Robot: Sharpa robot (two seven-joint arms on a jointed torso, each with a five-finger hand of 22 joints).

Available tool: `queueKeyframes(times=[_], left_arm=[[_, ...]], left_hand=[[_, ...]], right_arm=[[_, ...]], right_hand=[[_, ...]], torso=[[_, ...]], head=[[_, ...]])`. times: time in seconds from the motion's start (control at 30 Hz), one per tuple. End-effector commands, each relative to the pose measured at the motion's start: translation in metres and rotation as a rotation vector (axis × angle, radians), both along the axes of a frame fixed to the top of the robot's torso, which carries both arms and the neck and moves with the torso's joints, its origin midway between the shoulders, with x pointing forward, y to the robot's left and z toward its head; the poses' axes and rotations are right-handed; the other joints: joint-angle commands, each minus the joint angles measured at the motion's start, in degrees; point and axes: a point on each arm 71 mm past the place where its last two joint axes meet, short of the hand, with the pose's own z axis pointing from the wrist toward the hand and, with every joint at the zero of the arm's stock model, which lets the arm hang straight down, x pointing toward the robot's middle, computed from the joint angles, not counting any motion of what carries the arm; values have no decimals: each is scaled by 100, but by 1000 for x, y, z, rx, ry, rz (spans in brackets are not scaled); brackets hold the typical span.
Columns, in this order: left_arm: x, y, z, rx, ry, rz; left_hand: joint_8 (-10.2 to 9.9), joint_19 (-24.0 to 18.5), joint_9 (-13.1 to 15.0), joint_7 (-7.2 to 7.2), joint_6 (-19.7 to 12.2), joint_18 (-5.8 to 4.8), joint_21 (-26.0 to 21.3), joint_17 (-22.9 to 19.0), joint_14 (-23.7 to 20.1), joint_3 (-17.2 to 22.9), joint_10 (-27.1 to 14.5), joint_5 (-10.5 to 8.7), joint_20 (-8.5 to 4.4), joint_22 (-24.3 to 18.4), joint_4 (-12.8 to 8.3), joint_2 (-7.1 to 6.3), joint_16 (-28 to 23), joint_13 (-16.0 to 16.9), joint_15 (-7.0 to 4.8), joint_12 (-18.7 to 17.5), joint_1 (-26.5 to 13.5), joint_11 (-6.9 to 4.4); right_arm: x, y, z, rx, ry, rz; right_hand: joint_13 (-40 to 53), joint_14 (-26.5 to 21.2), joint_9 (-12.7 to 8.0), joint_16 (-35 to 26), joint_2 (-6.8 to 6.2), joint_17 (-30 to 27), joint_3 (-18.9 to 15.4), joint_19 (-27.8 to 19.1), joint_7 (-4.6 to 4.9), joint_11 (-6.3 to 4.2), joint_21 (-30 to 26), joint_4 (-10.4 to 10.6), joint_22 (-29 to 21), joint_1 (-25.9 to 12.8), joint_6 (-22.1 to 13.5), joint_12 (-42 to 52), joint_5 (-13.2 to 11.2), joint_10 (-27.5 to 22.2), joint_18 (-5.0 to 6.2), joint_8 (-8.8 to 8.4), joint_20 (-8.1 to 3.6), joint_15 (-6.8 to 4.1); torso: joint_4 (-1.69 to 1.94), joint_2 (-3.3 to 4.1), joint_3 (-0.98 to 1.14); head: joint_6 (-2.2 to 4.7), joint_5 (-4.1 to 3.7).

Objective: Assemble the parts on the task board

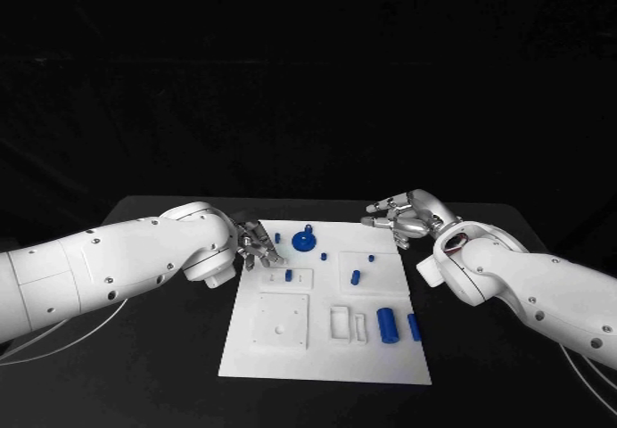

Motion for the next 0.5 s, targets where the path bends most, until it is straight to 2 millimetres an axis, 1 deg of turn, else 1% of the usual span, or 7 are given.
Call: queueKeyframes(times=[0.03,0.1,0.13,0.17,0.23,0.4,0.5], left_arm=[[8,3,9,-84,-66,27],[14,7,12,-83,-77,46],[17,9,13,-80,-79,53],[19,11,15,-76,-80,60],[25,13,17,-67,-79,71],[40,18,21,-26,-59,86],[47,18,23,6,-46,84]], left_hand=[[83,40,-192,1,-54,-38,-69,-15,-12,-140,118,-88,18,-2,60,118,-28,-33,21,-115,-166,36],[172,86,-299,7,-98,-38,-128,-21,6,-294,157,-218,21,-8,279,173,-30,-14,27,-145,-374,47],[209,106,-332,20,-111,-36,-148,-21,16,-357,167,-551,22,-9,382,194,-25,2,26,-145,-466,49],[244,124,-359,23,-126,-35,-167,-21,24,-422,170,-781,24,-8,513,187,-21,21,31,-140,-596,55],[311,154,-400,36,-148,-30,-200,-19,34,-470,169,-1062,28,-4,759,159,-12,65,35,-119,-826,65],[636,237,-489,17,-217,-32,-345,-10,46,-31,145,-1527,26,110,1288,-266,25,238,26,-52,-1122,64],[796,270,-454,16,-305,-38,-459,-4,32,106,124,-1576,25,238,1435,-405,42,320,27,-6,-1207,63]], right_arm=[[1,-1,1,1,-17,0],[1,-2,1,0,-19,-2],[1,-2,1,1,-19,-3],[1,-2,0,1,-19,-3],[1,-2,1,1,-19,-3],[0,-1,1,2,-19,-1],[0,0,1,2,-20,1]], right_hand=[[-35,-41,8,-43,7,-13,37,53,-3,-5,-32,-10,446,19,58,-58,27,-64,95,2,10,1],[-35,-41,8,-43,7,-13,37,53,-3,-5,-32,-10,446,19,58,-58,27,-64,95,2,10,1],[-37,-41,8,-44,8,-13,38,53,-4,-5,-33,-11,446,18,58,-59,27,-64,95,2,10,1],[-55,-41,8,-49,10,-18,55,51,-6,-8,-49,-18,442,10,64,-74,27,-64,96,2,10,1],[-56,-40,9,-50,12,-20,64,53,-7,-9,-45,-24,443,12,66,-72,27,-61,96,4,10,1],[-56,-40,9,-50,12,-20,64,53,-7,-9,-45,-24,443,12,66,-72,27,-61,96,4,10,1],[-63,-39,8,-53,7,-25,83,54,-7,-9,-52,-32,443,-4,68,-72,27,-60,96,3,10,1]], torso=[[-9,8,2],[-11,17,2],[-12,19,2],[-11,20,0],[-13,25,1],[-16,58,-1],[-22,79,0]], head=[[37,-8],[63,-16],[65,-16],[66,-17],[72,-14],[88,-5],[98,12]])
